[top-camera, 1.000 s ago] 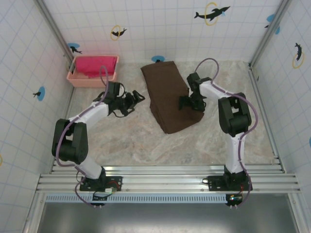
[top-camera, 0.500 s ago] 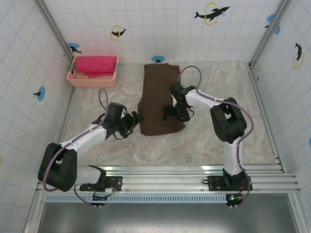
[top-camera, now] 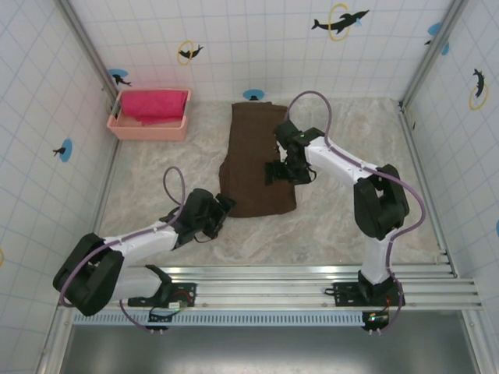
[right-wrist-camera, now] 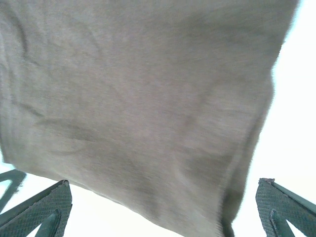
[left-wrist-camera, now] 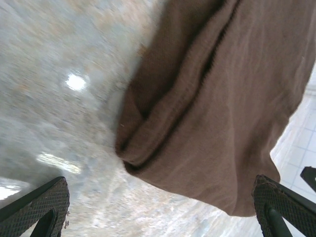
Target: Roll up the long pants
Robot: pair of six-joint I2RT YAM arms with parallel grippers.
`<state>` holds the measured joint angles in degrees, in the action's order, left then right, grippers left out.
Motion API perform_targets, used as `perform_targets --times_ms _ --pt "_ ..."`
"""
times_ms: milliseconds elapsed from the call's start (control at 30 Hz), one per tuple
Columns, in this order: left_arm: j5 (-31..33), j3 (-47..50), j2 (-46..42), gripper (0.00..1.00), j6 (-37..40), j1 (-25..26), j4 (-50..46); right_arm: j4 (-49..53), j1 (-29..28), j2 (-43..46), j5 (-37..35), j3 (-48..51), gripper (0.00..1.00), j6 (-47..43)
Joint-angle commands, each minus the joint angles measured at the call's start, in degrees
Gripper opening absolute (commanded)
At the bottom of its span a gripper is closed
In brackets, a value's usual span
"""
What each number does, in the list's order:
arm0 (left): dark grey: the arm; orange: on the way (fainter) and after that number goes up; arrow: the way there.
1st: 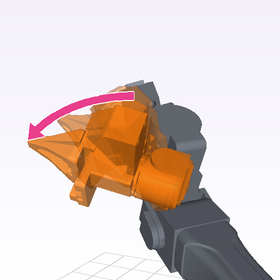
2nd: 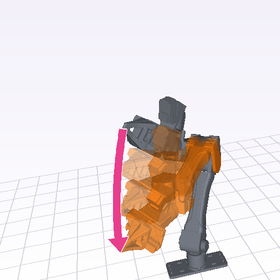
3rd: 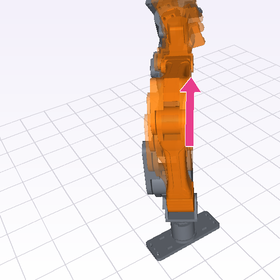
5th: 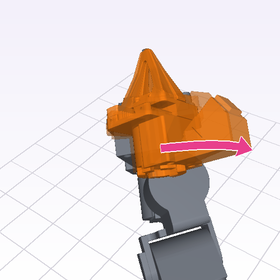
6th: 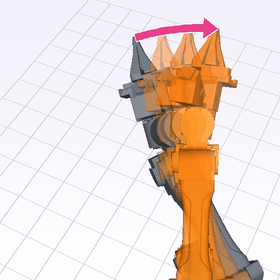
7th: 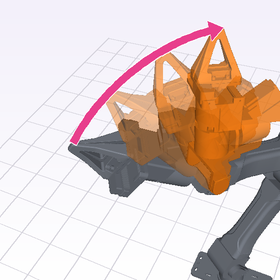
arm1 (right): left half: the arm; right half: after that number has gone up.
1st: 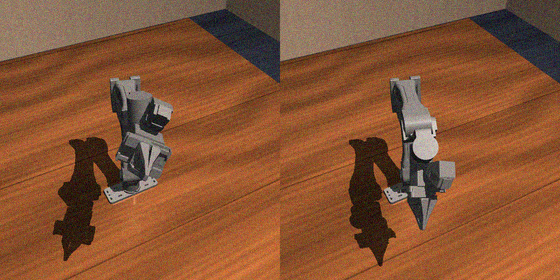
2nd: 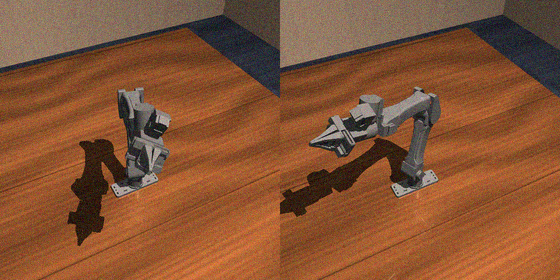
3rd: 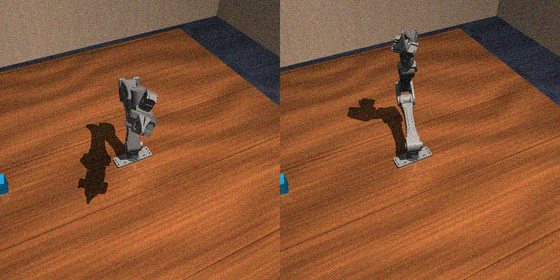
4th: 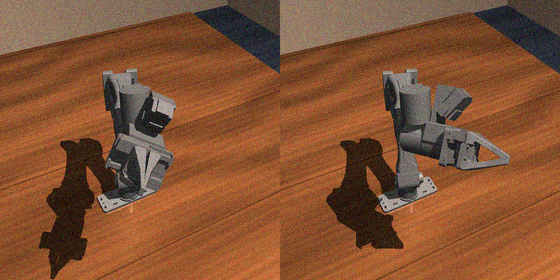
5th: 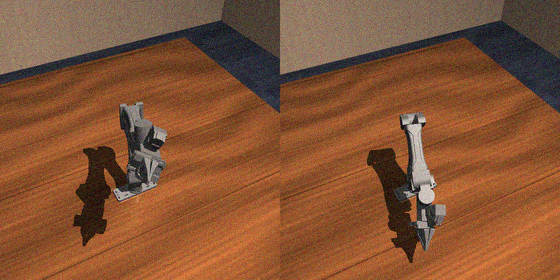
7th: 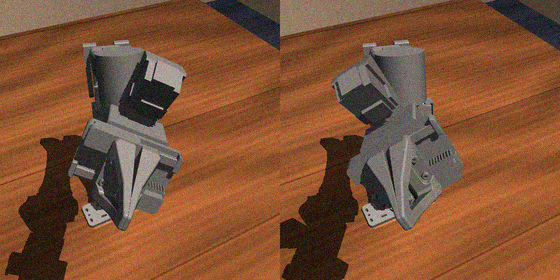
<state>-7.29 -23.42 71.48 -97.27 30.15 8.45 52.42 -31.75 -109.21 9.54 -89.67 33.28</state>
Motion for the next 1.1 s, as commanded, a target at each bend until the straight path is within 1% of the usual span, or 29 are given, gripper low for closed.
perform_targets --times_ms 0,67,133,167,233,300,333,400,500,567,667,700,733,767,867,1000,1067 --pt "6.89 0.99 1.50 0.97 -6.28 2.86 6.93 8.04 1.64 5.09 -9.75 -1.61 0.99 -5.50" --pt "8.55 1.74 2.87 0.97 -8.27 4.05 9.69 8.05 2.97 6.66 -9.74 -0.50 0.99 -6.28" --pt "10.10 1.99 3.65 0.95 -9.43 5.01 10.34 8.12 4.11 8.11 -9.63 0.55 0.99 -6.72" --pt "11.14 1.95 3.75 0.92 -9.78 5.59 9.85 8.08 4.53 8.75 -9.62 0.95 0.99 -6.90" --pt "12.87 1.67 3.89 0.83 -10.33 6.45 8.65 7.83 5.07 9.89 -9.13 1.49 0.99 -7.40" --pt "15.03 1.71 4.09 0.81 -10.49 7.14 8.53 7.79 5.03 10.94 -8.46 1.52 0.99 -8.09" --pt "15.91 1.59 4.52 0.79 -10.43 7.21 8.60 7.75 4.78 11.48 -8.32 1.51 0.99 -8.70" --pt "17.23 1.75 6.08 0.73 -10.69 7.37 9.94 7.97 3.85 12.29 -8.79 1.51 0.99 -10.69" --pt "18.56 2.06 10.75 0.71 -11.36 7.37 15.99 9.67 1.64 12.70 -11.13 2.05 0.99 -14.11" --pt "18.96 1.83 14.37 0.65 -11.88 7.33 19.74 10.55 0.30 12.88 -12.57 3.29 1.00 -15.57" --pt "19.30 0.80 18.67 0.47 -11.85 7.37 23.25 10.32 -0.46 14.26 -12.90 5.94 1.00 -15.88" --pt "19.26 0.35 19.46 0.38 -11.68 7.37 23.68 10.07 -0.64 14.81 -12.99 6.80 1.00 -16.03" --pt "19.33 -0.29 20.27 0.21 -11.56 7.37 23.64 9.90 -1.01 15.47 -13.36 7.55 1.00 -16.37" --pt "19.31 -0.85 20.68 0.00 -11.70 7.38 23.09 9.65 -1.36 16.13 -13.78 8.10 1.00 -16.71" --pt "19.67 -2.50 19.06 0.00 -10.75 7.33 18.42 9.51 -2.68 17.50 -16.11 8.76 1.00 -18.39" --pt "19.99 -6.64 13.49 0.00 -8.61 7.02 4.69 8.27 -3.95 18.86 -18.11 9.23 1.00 -20.15" --pt "18.80 -9.48 11.92 0.00 -6.88 6.46 -1.30 6.91 -4.75 19.54 -19.48 9.54 0.99 -21.07"
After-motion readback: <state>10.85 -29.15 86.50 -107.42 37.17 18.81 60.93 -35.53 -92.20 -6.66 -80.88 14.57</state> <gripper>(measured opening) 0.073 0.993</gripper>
